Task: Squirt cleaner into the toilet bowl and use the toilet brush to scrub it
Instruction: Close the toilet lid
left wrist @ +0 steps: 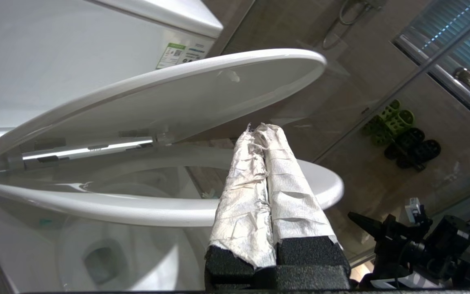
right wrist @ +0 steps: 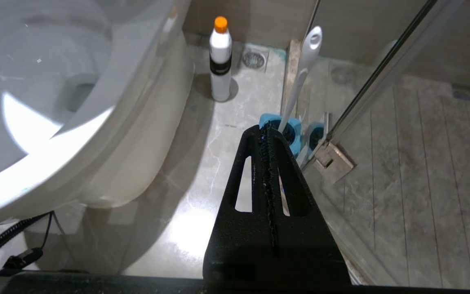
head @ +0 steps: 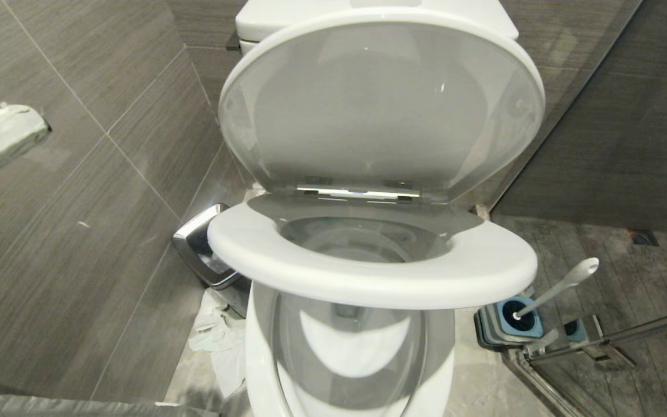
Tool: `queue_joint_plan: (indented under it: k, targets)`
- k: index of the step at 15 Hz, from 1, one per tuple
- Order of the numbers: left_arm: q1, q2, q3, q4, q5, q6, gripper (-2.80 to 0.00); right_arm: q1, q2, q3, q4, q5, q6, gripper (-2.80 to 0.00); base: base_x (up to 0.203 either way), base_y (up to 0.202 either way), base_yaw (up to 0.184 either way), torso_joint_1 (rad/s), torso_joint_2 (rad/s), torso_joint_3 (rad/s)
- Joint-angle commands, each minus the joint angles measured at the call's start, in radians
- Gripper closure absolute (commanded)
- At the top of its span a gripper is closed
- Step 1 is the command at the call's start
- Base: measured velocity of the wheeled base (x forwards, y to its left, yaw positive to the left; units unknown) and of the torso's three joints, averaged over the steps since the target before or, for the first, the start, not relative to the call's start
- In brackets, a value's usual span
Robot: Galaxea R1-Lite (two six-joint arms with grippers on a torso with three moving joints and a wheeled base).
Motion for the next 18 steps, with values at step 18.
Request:
queue_joint_plan:
  k: [18]
  targets:
    - [-0.016,0.029,0.048,-0.025,0.055,-0.002,0.0,0.0,-0.001,0.012,-0.001,-0.001,0.0,0.0,0.0,0.0,0.0,0.002,0.0,0.117]
